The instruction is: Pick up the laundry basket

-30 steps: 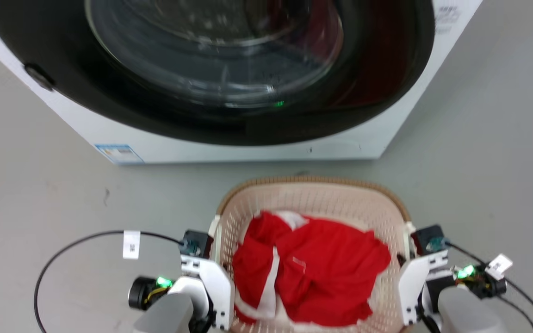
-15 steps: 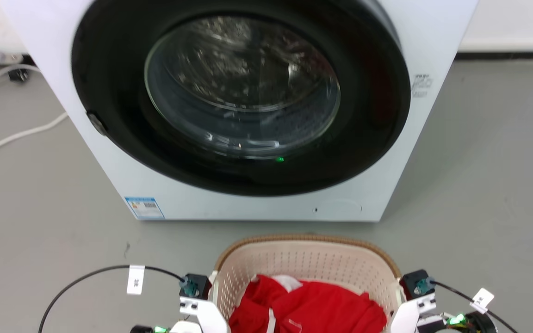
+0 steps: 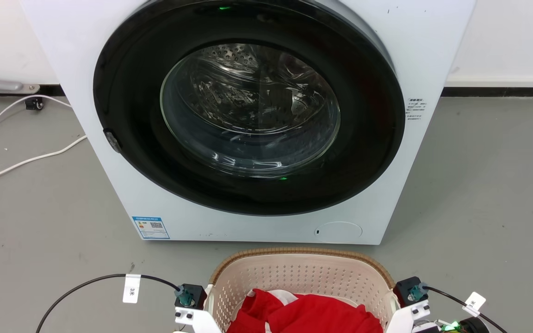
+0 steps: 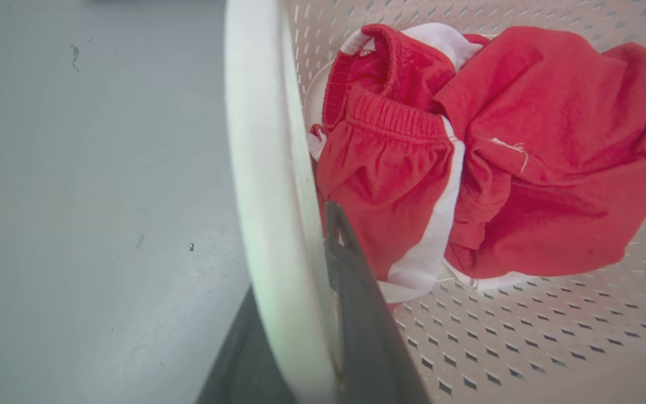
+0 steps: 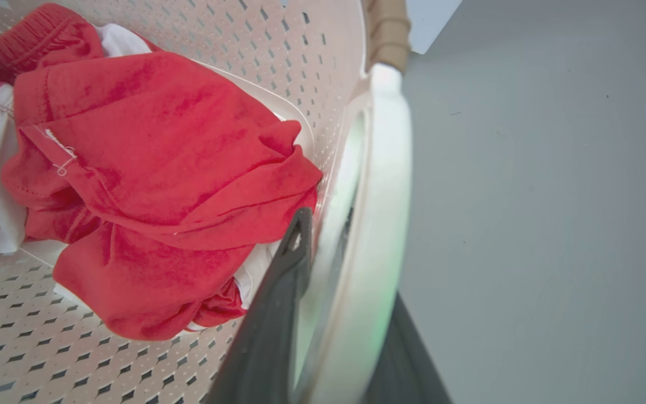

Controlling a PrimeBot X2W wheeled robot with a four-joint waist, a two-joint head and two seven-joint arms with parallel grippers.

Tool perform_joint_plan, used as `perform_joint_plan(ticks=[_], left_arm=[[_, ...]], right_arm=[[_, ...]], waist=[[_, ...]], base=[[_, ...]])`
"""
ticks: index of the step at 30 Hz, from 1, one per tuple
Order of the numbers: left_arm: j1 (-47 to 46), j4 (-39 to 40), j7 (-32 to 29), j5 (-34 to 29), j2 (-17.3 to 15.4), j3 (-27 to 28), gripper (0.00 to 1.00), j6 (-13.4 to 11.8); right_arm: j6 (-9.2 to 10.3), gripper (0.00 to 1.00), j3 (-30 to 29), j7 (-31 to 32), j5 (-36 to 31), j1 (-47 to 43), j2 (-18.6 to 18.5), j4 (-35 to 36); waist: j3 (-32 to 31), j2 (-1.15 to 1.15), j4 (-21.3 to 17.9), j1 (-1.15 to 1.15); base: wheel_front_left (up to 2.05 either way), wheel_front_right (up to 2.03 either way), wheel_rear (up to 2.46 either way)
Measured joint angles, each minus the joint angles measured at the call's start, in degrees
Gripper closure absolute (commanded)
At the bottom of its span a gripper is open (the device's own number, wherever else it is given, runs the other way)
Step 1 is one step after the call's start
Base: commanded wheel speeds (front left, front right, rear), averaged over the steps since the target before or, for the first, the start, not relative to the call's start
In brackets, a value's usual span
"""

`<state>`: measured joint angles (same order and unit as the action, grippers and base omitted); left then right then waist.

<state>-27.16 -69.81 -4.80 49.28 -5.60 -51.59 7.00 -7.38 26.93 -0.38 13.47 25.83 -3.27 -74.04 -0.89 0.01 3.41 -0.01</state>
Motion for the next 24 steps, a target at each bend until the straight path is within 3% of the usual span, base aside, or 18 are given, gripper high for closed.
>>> perform_joint_plan(ticks=[24], left_arm=[[-0.06, -1.19, 1.83, 4.22, -0.26, -4.12, 1.00, 0.04]], right_arm=[[0.00, 1.00, 4.49, 0.07, 4.31, -0.07, -0.49, 0.02]], waist=[[-0.98, 0.00, -0.77, 0.01]], base=[[0.00, 0.00, 0.00]])
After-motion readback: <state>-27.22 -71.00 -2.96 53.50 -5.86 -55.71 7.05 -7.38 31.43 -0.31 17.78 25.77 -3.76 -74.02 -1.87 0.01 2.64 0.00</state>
